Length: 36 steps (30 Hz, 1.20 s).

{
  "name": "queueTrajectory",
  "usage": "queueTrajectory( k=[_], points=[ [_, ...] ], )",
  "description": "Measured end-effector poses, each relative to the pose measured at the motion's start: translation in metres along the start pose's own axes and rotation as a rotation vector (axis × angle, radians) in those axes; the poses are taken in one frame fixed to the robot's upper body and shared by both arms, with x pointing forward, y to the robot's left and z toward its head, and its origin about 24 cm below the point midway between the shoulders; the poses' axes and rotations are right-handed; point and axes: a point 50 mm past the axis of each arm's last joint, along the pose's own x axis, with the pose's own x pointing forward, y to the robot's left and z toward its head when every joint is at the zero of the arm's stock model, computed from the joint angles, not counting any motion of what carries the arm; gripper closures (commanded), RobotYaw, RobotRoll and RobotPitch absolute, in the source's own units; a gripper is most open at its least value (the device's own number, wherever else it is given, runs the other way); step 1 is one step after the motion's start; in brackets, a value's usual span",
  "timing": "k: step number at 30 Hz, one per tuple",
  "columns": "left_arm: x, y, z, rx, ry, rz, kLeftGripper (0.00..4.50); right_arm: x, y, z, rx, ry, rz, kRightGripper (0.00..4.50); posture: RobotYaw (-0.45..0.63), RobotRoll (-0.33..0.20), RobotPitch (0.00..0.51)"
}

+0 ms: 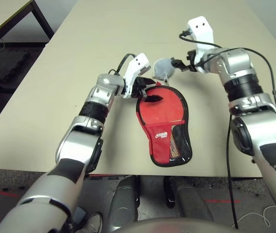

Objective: Store the ping-pong paddle in its case and zip it.

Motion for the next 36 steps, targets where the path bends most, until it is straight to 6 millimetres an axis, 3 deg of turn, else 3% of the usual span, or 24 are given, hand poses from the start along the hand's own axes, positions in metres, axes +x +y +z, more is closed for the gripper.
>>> queueTrajectory(
  k=[15,18,30,36],
  points=[
    [-0.001,-0.014,-0.003,-0.015,0.021,0.002,0.03,0.018,0.01,-0.031,-0.062,0.041,-0.036,0.0,0.1,0.0,0.127],
    [-0.001,-0.015,-0.003,-0.013,0.026,0.004,0.0,0.02,0.011,-0.036,-0.082,0.042,-0.047,0.55,0.1,0.0,0.127],
    [-0.001,-0.015,-0.004,-0.009,0.038,0.016,0.0,0.023,0.014,-0.041,-0.131,0.021,-0.062,4.42,0.11,0.0,0.124],
    [0.0,-0.015,-0.004,-0.008,0.038,0.023,0.0,0.022,0.011,-0.042,-0.154,0.007,-0.094,4.46,0.1,0.0,0.121]
  ],
)
